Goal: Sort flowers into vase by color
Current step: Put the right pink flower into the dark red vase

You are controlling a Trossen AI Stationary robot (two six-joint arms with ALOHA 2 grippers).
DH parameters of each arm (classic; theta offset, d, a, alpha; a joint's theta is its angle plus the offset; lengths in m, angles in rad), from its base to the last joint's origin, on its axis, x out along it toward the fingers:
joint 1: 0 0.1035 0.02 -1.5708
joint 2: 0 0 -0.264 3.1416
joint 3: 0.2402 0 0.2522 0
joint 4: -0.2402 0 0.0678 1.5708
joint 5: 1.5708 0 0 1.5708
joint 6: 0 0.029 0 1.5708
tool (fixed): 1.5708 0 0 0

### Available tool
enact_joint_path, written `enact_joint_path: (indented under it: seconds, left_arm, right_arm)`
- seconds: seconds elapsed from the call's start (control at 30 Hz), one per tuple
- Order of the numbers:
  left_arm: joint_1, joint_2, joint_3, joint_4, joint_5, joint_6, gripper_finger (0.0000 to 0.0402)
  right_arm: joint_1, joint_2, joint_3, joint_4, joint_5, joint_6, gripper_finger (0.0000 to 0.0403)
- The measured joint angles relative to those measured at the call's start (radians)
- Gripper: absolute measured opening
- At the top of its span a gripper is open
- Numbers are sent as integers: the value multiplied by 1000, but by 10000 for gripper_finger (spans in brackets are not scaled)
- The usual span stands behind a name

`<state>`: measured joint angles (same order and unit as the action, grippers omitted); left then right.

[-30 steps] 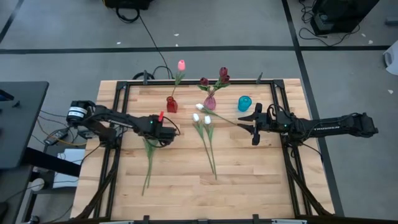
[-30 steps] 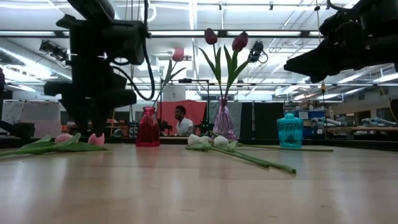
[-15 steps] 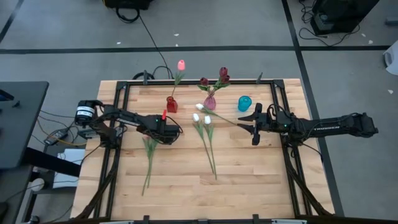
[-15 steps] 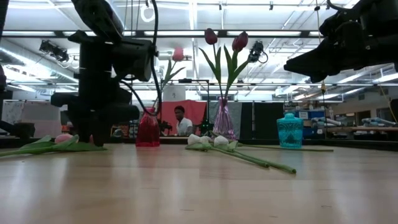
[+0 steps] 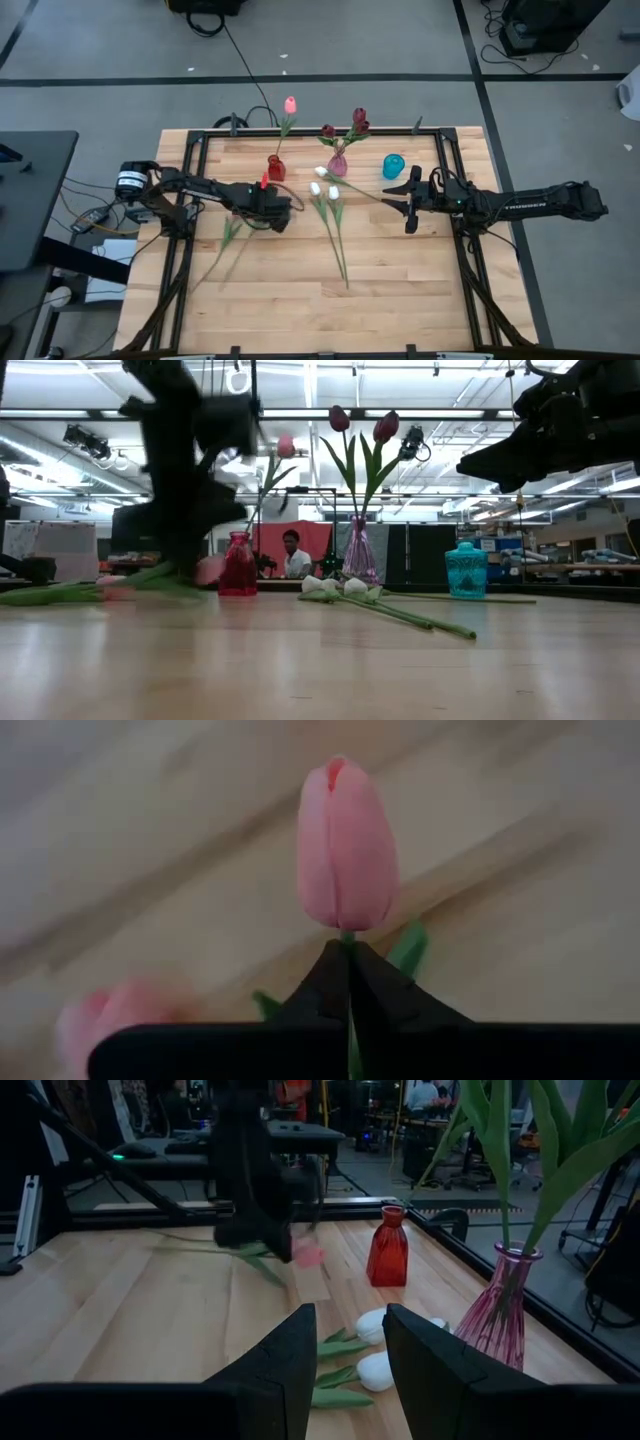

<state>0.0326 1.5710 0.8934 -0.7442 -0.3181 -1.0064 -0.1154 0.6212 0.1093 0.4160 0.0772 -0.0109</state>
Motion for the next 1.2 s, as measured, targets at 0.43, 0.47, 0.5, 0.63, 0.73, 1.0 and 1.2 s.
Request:
enact_joint_path:
  seconds: [0.43,0.47,0.5,0.63,0.73,1.0,1.2]
  left_arm:
    - [11,-391,84,349,-578,581,1]
    - [23,-409,84,387,-601,636,1]
    - [36,-424,84,440,-609,689,1]
    - [106,-465,84,671,-550,877,1]
    - [170,-471,84,809,-475,964,1]
    - [300,-465,83,934,-332,1000,0]
    - [337,-465,83,978,-296,1007,0]
  right_arm:
    - [0,0,0,-7,0,-8,133]
    - [0,0,0,-4,0,-8,133]
    - [0,0,0,0,0,-8,133]
    - [0,2,0,10,0,-7,133]
    - [0,2,0,10,0,-1,133]
    - [0,2,0,10,0,0,133]
    - [0,2,0,10,0,0,133]
